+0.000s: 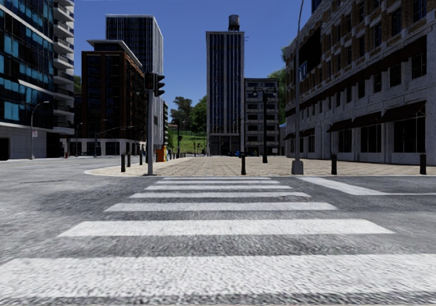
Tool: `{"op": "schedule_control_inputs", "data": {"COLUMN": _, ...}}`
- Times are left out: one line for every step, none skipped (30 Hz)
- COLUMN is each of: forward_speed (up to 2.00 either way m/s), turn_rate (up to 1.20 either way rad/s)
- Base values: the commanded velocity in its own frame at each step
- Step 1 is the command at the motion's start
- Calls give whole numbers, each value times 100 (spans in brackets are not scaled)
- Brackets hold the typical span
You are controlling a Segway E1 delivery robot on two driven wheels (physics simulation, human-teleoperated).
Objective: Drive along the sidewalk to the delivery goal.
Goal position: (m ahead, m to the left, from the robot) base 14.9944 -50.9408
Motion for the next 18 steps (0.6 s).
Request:
{"op": "schedule_control_inputs", "data": {"forward_speed": 200, "turn_rate": 0}}
{"op": "schedule_control_inputs", "data": {"forward_speed": 200, "turn_rate": 0}}
{"op": "schedule_control_inputs", "data": {"forward_speed": 200, "turn_rate": 0}}
{"op": "schedule_control_inputs", "data": {"forward_speed": 200, "turn_rate": 0}}
{"op": "schedule_control_inputs", "data": {"forward_speed": 200, "turn_rate": 0}}
{"op": "schedule_control_inputs", "data": {"forward_speed": 200, "turn_rate": 0}}
{"op": "schedule_control_inputs", "data": {"forward_speed": 200, "turn_rate": 0}}
{"op": "schedule_control_inputs", "data": {"forward_speed": 200, "turn_rate": 0}}
{"op": "schedule_control_inputs", "data": {"forward_speed": 200, "turn_rate": 0}}
{"op": "schedule_control_inputs", "data": {"forward_speed": 200, "turn_rate": 0}}
{"op": "schedule_control_inputs", "data": {"forward_speed": 200, "turn_rate": 0}}
{"op": "schedule_control_inputs", "data": {"forward_speed": 200, "turn_rate": 0}}
{"op": "schedule_control_inputs", "data": {"forward_speed": 200, "turn_rate": 0}}
{"op": "schedule_control_inputs", "data": {"forward_speed": 200, "turn_rate": 0}}
{"op": "schedule_control_inputs", "data": {"forward_speed": 200, "turn_rate": 0}}
{"op": "schedule_control_inputs", "data": {"forward_speed": 200, "turn_rate": 0}}
{"op": "schedule_control_inputs", "data": {"forward_speed": 200, "turn_rate": 0}}
{"op": "schedule_control_inputs", "data": {"forward_speed": 200, "turn_rate": 0}}
